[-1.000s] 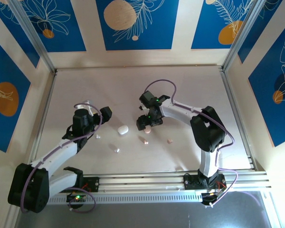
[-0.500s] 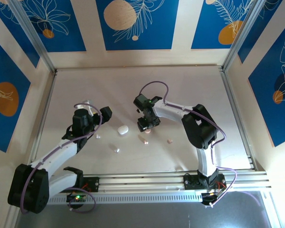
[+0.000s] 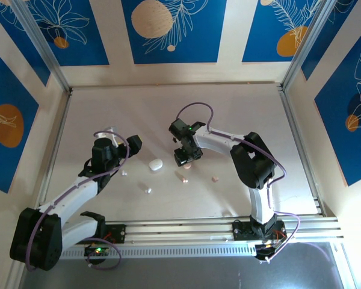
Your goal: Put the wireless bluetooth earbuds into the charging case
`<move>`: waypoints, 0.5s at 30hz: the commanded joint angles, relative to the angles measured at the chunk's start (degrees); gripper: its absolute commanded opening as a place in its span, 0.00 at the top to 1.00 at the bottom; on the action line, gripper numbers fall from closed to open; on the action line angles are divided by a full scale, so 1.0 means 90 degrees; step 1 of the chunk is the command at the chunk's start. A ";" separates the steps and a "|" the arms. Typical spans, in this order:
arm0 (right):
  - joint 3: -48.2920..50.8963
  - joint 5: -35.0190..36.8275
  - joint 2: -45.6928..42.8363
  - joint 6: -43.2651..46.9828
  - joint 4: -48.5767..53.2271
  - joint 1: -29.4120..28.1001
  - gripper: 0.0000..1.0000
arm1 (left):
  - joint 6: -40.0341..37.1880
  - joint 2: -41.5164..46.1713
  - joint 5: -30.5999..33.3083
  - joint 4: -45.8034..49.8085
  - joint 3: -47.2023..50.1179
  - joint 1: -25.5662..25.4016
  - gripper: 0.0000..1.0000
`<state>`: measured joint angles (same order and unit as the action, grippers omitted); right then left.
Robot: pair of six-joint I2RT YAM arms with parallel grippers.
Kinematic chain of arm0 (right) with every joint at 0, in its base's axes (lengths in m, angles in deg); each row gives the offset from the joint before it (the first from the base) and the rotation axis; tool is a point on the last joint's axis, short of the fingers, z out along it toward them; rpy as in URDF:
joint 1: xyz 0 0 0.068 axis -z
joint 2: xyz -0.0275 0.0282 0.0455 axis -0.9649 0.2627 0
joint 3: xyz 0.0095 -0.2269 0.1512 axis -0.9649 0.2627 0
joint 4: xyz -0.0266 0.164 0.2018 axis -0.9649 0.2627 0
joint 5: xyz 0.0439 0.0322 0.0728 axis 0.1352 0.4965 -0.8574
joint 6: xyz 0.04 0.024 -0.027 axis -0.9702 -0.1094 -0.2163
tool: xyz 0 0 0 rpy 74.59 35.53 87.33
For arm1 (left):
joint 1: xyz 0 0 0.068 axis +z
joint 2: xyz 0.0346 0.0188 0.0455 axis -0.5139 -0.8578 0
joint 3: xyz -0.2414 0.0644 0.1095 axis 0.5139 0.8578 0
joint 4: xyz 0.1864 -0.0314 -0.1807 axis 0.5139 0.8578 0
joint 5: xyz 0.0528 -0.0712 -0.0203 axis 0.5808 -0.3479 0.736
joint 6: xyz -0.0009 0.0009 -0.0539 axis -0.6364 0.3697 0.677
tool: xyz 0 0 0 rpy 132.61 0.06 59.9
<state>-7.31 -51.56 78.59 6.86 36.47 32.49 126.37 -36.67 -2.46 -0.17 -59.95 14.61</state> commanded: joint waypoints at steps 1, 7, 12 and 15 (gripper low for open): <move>-0.0125 -0.0005 0.0080 0.0050 0.0160 -0.0027 0.53 | -0.0128 0.0078 -0.0110 -0.0009 -0.0050 -0.0044 0.00; -0.0137 -0.0026 0.0052 0.0056 0.0174 -0.0013 0.60 | -0.0120 0.0053 -0.0168 -0.0028 -0.0055 -0.0047 0.00; -0.0130 -0.0031 -0.0038 0.0025 0.0192 0.0012 0.62 | -0.0104 0.0005 -0.0305 -0.0084 -0.0077 -0.0043 0.00; -0.0067 -0.0057 -0.0251 -0.0028 0.0174 0.0069 0.62 | -0.0052 -0.0146 -0.0649 -0.0201 -0.0154 -0.0047 0.00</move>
<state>-7.44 -51.58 78.41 6.99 36.64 32.62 126.39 -36.97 -4.73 -0.27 -59.95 14.61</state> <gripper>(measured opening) 0.383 0.997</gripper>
